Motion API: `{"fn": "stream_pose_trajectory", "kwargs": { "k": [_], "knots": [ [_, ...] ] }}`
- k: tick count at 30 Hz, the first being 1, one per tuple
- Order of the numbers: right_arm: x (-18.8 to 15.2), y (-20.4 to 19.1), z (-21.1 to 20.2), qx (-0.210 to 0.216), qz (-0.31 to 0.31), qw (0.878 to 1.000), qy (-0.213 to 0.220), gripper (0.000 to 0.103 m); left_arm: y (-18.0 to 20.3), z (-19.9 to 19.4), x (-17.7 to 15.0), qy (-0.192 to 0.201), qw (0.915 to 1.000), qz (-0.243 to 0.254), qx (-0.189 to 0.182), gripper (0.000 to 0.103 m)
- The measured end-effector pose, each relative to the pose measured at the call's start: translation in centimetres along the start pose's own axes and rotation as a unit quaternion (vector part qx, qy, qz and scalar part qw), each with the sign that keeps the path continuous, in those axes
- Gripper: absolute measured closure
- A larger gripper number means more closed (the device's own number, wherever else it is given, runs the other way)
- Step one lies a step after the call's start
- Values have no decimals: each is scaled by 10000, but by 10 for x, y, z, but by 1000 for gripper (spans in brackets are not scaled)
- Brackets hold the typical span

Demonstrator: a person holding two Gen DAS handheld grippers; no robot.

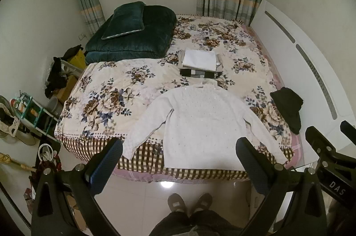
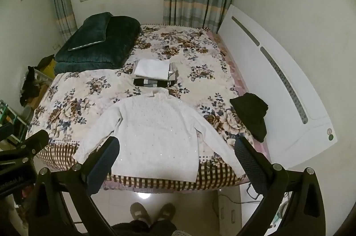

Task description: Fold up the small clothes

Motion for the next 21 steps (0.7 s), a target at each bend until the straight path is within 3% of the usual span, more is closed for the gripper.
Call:
{"fn": "stream_pose_trajectory", "kwargs": {
  "k": [21],
  "knots": [
    [0, 0, -9, -16, -7, 10000, 64, 0, 0, -2, 0, 45, 10000, -11, -5, 0]
  ]
}}
Point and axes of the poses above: each gripper's, at about its wrist camera, not at the fingertips, and z roughly the way its jaws point, y to its right, x to its top, the point moved 3 cm from there along z, roughly the way its jaws point, and after that the axes turned 8 degrees about -z, right-handed, at the moved point
